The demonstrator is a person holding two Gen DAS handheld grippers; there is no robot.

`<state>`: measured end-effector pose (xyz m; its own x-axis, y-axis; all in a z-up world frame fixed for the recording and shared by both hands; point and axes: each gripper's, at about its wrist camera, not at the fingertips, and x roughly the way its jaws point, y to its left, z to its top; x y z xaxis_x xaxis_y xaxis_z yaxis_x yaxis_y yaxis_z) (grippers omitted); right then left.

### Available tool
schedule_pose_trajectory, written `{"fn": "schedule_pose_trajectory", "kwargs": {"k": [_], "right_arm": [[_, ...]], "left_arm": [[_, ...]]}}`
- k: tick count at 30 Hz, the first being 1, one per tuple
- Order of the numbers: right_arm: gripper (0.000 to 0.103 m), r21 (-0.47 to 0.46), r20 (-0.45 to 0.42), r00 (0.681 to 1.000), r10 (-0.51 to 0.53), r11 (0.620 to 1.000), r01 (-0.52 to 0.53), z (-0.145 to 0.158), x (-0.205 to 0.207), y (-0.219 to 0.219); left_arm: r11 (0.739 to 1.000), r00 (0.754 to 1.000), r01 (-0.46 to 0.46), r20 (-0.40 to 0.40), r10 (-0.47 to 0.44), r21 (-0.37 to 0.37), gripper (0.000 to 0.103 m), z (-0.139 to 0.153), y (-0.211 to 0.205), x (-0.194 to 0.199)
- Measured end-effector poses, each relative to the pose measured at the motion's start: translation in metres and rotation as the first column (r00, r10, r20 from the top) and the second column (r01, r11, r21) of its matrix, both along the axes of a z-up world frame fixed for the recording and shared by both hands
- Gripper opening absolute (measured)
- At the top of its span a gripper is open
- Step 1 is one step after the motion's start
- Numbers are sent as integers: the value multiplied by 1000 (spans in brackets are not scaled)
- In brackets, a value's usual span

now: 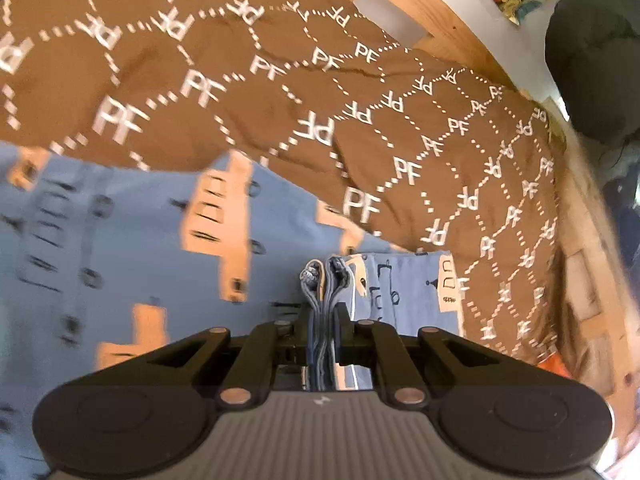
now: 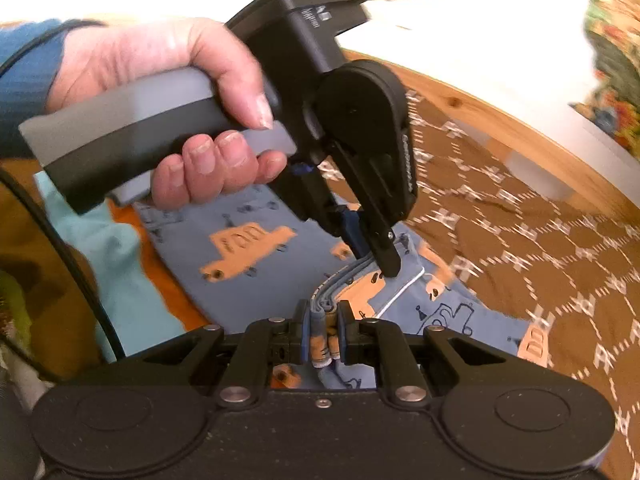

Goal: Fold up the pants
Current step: 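Hold the folded edge with both grippers and press it flat, then open both grippers and move them toward the pant leg ends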

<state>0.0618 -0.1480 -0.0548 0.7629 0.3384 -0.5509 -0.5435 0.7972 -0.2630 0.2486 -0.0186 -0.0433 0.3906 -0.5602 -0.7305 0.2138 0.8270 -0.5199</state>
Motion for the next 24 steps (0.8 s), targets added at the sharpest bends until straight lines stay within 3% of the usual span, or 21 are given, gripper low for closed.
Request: {"fn": "schedule_pose_trajectory", "kwargs": {"k": [12, 15, 18, 20, 22, 24], "right_arm": [[15, -82, -41, 987, 153, 984, -156, -10, 2, 48], [25, -104, -60, 983, 175, 978, -181, -19, 2, 51], [45, -114, -25, 981, 195, 974, -196, -12, -8, 40], [58, -113, 49, 990, 129, 986, -123, 0, -15, 20], [63, -145, 123, 992, 38, 989, -20, 7, -14, -3], [65, -164, 151, 987, -48, 984, 73, 14, 0, -26]], "left_arm": [[998, 999, -18, 35, 16, 55, 10, 4, 44, -8], [999, 998, -28, 56, 27, 28, 13, -7, 50, -11], [998, 997, -42, 67, 39, 44, 22, -12, 57, -12], [997, 995, -73, 68, 71, 24, 28, -7, 62, -15], [991, 985, -129, 117, 123, 45, 54, 2, 64, -22], [983, 968, -172, 197, 155, 70, 60, 10, 60, -30]]}}
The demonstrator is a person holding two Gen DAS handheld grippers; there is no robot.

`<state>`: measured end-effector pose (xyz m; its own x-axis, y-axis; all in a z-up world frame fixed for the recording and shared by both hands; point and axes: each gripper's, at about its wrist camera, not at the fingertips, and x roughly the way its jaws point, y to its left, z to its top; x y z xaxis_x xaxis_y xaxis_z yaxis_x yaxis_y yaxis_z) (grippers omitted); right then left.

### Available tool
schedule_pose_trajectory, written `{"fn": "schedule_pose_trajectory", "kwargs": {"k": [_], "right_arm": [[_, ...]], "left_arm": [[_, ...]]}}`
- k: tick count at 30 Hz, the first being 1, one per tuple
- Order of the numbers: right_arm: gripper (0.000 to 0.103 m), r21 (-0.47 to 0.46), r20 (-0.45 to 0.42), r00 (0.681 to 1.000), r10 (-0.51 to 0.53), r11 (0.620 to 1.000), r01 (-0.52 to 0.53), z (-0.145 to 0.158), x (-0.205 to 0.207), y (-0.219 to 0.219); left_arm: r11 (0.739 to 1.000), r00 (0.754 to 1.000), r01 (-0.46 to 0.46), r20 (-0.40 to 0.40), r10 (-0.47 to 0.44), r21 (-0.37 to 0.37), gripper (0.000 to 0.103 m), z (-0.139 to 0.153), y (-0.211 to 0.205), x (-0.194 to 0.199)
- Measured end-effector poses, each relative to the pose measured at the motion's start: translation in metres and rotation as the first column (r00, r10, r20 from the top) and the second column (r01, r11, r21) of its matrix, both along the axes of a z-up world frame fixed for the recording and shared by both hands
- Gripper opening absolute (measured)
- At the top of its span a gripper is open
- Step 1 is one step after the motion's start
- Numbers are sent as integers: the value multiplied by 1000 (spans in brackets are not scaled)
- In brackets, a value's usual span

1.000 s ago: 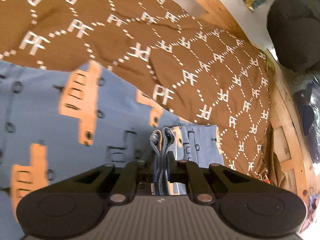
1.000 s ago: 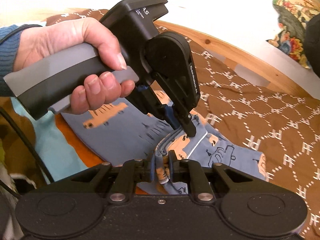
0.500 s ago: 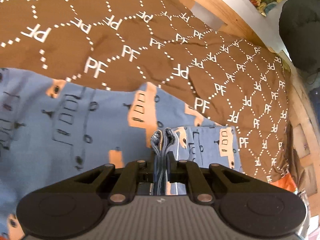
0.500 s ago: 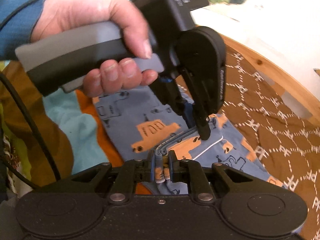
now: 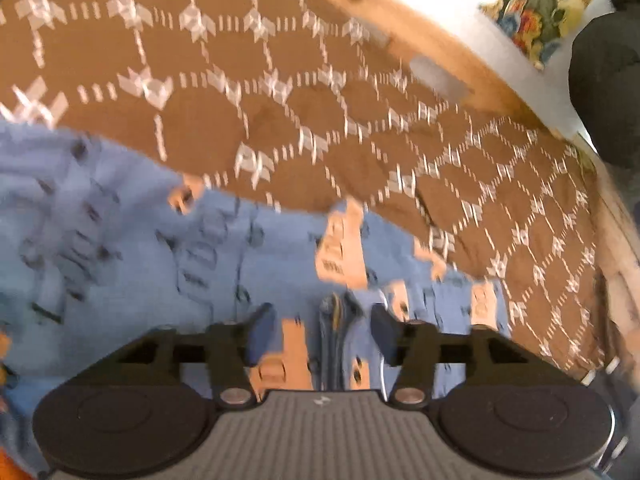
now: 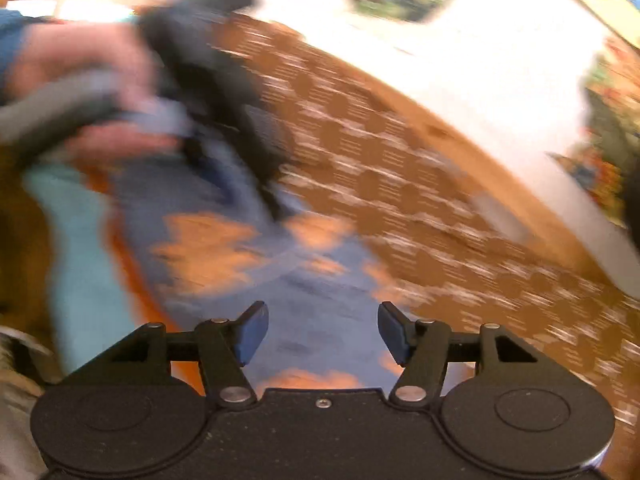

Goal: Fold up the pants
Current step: 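Open both grippers and move them toward the pant leg ends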

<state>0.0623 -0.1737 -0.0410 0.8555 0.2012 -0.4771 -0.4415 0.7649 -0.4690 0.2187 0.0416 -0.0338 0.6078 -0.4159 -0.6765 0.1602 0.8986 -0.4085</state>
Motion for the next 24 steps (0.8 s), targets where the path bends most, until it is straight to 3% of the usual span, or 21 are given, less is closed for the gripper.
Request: {"fn": "schedule_pose_trajectory", "kwargs": {"k": [2, 4, 6, 8, 11, 13, 17, 18, 21, 22, 24], "right_arm": [[77, -10, 33, 993, -116, 993, 117, 4, 25, -22], [79, -20, 73, 985, -154, 988, 156, -2, 47, -36], [79, -47, 67, 984, -166, 984, 170, -16, 70, -41], [79, -65, 41, 986, -161, 984, 163, -34, 90, -43], [84, -135, 76, 981, -177, 973, 186, -60, 102, -53], [90, -118, 102, 969, -224, 965, 235, -62, 104, -66], [89, -99, 99, 953, -288, 950, 297, -56, 106, -78], [88, -89, 104, 948, -301, 946, 311, -51, 100, -78], [87, -35, 83, 957, -279, 959, 282, -37, 75, -70], [88, -16, 66, 964, -258, 966, 259, -33, 66, -66], [90, -7, 41, 980, -194, 981, 194, -29, 43, -54]], "left_arm": [[999, 998, 14, 67, -17, 45, 62, 4, -12, -6], [996, 993, 23, 114, -33, 91, 68, 0, -25, -7], [988, 990, 1, 142, -23, 154, 68, -7, -37, -3], [977, 992, -54, 121, 30, 205, 68, -16, -42, 4], [977, 990, -45, 138, 17, 207, 68, -22, -39, 3], [973, 989, -34, 151, -1, 230, 68, -23, -39, 3], [972, 987, -34, 158, -3, 234, 69, -20, -42, 2], [972, 987, -33, 158, -4, 231, 71, -19, -42, -1], [989, 989, -12, 145, -9, 145, 95, -13, -36, -11], [992, 988, -3, 151, -16, 123, 96, -11, -33, -16], [988, 986, 17, 162, -43, 155, 97, -5, -36, -30]]}}
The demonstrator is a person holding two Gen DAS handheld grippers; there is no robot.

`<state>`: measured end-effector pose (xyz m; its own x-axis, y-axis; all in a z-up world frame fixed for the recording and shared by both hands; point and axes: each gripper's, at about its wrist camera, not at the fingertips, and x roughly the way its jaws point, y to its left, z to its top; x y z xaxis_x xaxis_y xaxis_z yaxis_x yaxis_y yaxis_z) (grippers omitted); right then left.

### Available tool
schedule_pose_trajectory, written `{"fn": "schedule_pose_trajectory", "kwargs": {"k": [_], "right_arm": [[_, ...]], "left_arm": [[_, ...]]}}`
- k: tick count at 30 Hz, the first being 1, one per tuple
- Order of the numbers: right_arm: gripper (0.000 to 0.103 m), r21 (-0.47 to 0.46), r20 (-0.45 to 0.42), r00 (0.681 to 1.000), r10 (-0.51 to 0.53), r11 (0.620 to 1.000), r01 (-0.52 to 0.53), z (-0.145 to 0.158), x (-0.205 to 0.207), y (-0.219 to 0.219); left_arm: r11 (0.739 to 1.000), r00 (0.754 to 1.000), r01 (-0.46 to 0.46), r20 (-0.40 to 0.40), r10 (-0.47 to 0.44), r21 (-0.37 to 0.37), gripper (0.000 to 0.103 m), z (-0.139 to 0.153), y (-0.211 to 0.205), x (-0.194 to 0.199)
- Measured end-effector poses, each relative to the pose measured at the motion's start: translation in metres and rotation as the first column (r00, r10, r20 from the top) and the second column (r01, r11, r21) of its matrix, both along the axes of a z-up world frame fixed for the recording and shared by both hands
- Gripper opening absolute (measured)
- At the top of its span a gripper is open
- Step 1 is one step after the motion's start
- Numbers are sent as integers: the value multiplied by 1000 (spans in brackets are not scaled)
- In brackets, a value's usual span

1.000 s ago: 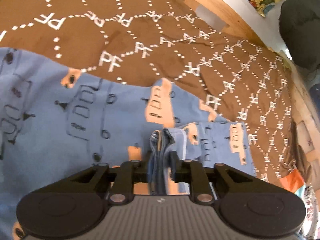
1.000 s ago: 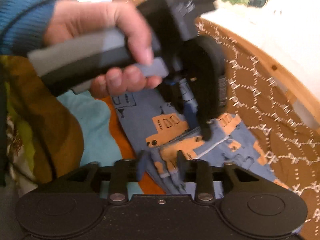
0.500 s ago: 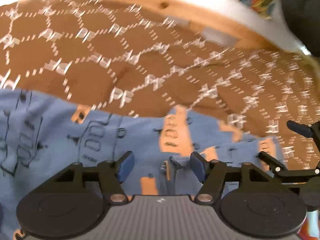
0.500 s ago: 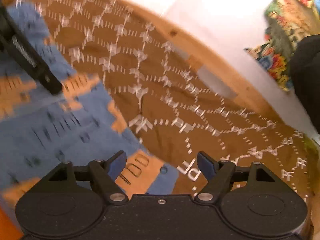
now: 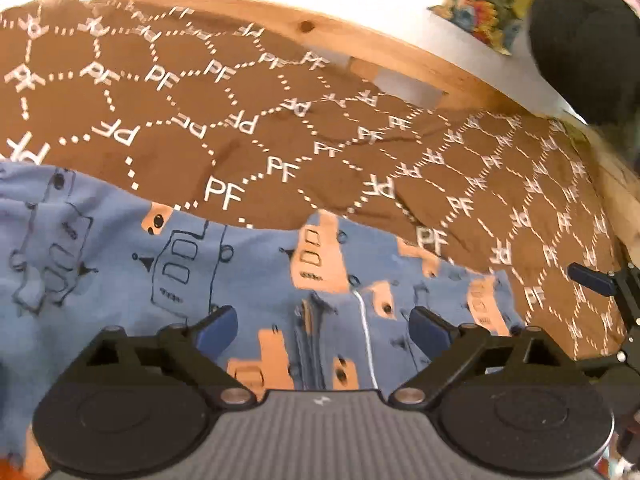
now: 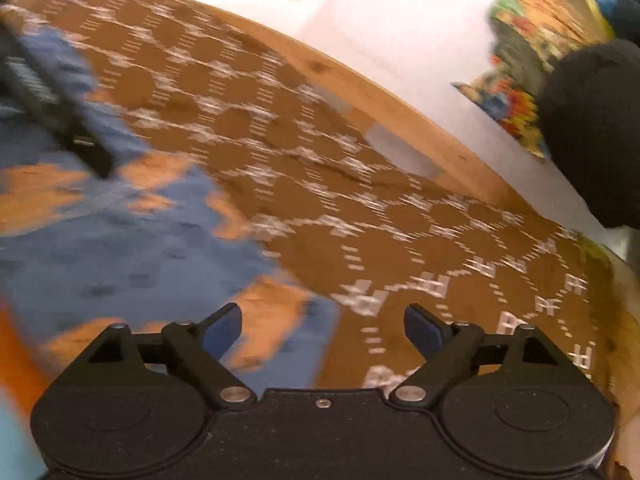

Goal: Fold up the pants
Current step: 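Open both grippers and move them toward the pant leg ends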

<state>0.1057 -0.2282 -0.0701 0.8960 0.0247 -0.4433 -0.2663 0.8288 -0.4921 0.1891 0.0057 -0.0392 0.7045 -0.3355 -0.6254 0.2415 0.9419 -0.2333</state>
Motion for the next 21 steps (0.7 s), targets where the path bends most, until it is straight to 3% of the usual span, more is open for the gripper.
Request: {"fn": "schedule_pose_trajectory", "kwargs": {"k": [3, 5, 6, 9, 12, 15, 18, 21], "right_arm": [[92, -36, -31, 997, 67, 997, -68, -5, -25, 12], [92, -90, -55, 995, 80, 992, -85, -16, -33, 13], [92, -103, -67, 995, 76, 991, -82, -20, -34, 11], [96, -74, -62, 998, 13, 997, -18, -23, -34, -9], [97, -49, -65, 996, -58, 997, 54, -20, -34, -24], [96, 1, -25, 998, -50, 999, 50, -11, -38, -24], [96, 62, 1, 1000, 23, 998, -23, -2, -35, -11], [97, 116, -35, 990, 139, 984, -134, 3, -22, 15]], "left_arm": [[995, 1000, 19, -17, -18, 101, 98, -2, -11, -11], [980, 997, 12, -79, 4, 197, 98, -9, -20, -12], [965, 995, 18, -104, 9, 260, 98, -13, -25, -13], [949, 997, 18, -83, 9, 316, 98, -14, -29, -24], [948, 994, -20, -95, 53, 318, 99, -4, -25, -32], [953, 992, -68, -81, 96, 296, 99, 13, -13, -48], [958, 987, -161, 47, 154, 237, 99, 34, 11, -76], [927, 942, -322, 165, 293, 192, 99, 48, 37, -97]]}}
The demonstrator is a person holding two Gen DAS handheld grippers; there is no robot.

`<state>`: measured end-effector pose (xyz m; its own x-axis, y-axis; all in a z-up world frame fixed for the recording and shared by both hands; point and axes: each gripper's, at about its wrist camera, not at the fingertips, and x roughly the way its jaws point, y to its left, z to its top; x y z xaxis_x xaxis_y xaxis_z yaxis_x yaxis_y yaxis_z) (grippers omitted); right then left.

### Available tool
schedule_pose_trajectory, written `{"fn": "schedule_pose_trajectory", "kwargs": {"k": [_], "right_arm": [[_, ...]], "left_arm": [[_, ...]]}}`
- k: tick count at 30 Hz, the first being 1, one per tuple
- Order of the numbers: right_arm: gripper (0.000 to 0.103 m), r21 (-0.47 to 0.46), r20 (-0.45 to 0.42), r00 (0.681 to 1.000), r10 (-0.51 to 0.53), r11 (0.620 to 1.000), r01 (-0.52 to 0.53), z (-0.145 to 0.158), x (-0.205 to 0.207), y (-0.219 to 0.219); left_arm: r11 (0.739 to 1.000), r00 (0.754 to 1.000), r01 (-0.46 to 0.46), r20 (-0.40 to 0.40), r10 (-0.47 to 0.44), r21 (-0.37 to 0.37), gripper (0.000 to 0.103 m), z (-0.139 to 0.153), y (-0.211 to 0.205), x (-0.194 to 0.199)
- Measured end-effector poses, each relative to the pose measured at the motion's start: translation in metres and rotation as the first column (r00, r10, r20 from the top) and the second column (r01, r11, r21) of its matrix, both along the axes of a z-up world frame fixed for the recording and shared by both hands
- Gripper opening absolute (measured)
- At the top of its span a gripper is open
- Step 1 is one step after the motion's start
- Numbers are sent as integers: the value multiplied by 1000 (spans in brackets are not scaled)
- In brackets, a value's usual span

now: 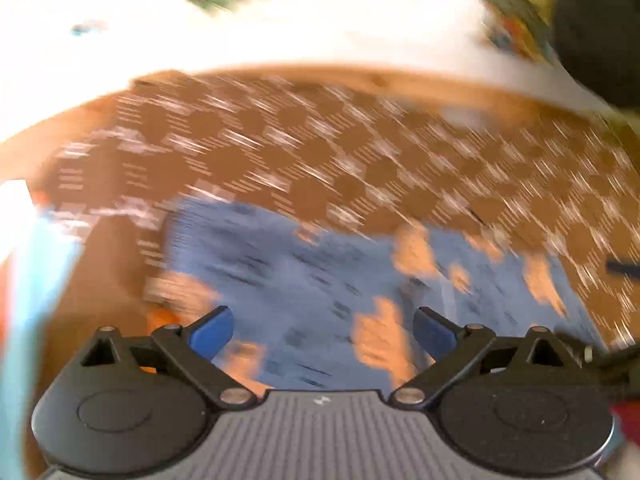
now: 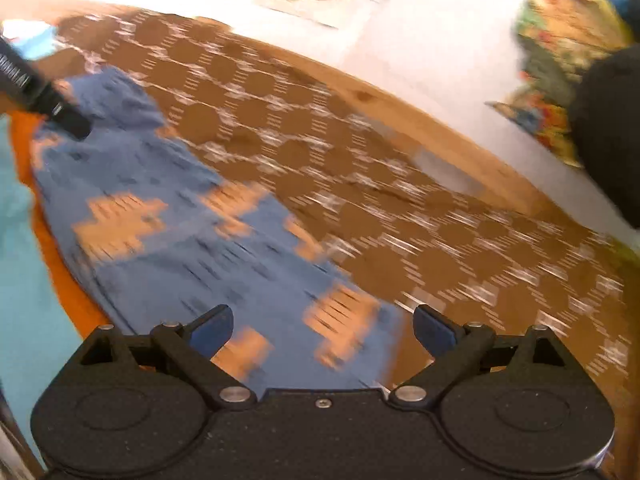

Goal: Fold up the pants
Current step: 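Open both grippers and move them toward the pant leg ends, then grasp the pant leg ends with the left gripper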

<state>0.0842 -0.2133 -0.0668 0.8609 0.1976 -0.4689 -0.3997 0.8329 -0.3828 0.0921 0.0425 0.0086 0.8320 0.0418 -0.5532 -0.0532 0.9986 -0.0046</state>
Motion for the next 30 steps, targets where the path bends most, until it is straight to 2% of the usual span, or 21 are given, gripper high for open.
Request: {"fn": "schedule_pose_trajectory", "kwargs": {"k": [3, 5, 10, 11, 13, 14, 16, 18, 21, 23, 25, 27, 29, 30], "right_arm": [[97, 14, -43, 994, 104, 995, -104, 1, 19, 26], [97, 7, -81, 986, 147, 989, -147, -2, 30, 44], [97, -9, -121, 980, 156, 987, -159, -11, 46, 65], [97, -7, -126, 981, 150, 988, -152, -14, 48, 68], [98, -2, -133, 982, 137, 990, -138, -19, 49, 67], [99, 3, -135, 983, 128, 992, -129, -21, 50, 66], [101, 21, -141, 984, 109, 994, -107, -24, 50, 63], [102, 38, -145, 985, 94, 995, -90, -26, 51, 61], [102, 26, -130, 987, 92, 996, -90, -29, 50, 64], [102, 11, -116, 989, 95, 995, -95, -30, 49, 65], [102, 2, -106, 989, 98, 995, -99, -31, 47, 66], [102, 0, -102, 990, 101, 995, -101, -31, 47, 66], [102, 4, -105, 989, 100, 995, -101, -32, 48, 65], [102, 5, -105, 989, 100, 995, -100, -32, 49, 65]], "left_arm": [[987, 985, -160, 61, 161, -20, 95, 5, 25, -2], [970, 970, -232, 52, 236, -72, 89, 3, 41, 4], [944, 968, -249, -12, 253, -218, 54, -9, 70, 18], [943, 969, -242, -14, 245, -227, 48, -10, 70, 20], [953, 972, -232, 1, 237, -196, 27, -11, 66, 23], [958, 972, -232, 9, 237, -166, 25, -12, 62, 24], [964, 971, -233, 18, 237, -125, 25, -14, 57, 25], [959, 967, -254, 2, 256, -125, 25, -17, 57, 29], [941, 955, -295, -16, 297, -164, 45, -19, 65, 28], [933, 954, -297, -12, 301, -203, 50, -20, 70, 26], [933, 961, -272, -7, 278, -237, 71, -23, 74, 26], [926, 965, -252, -1, 262, -281, 79, -25, 76, 31], [916, 964, -253, 5, 268, -313, 78, -26, 79, 34], [910, 963, -254, 5, 270, -329, 74, -26, 81, 35]]}}
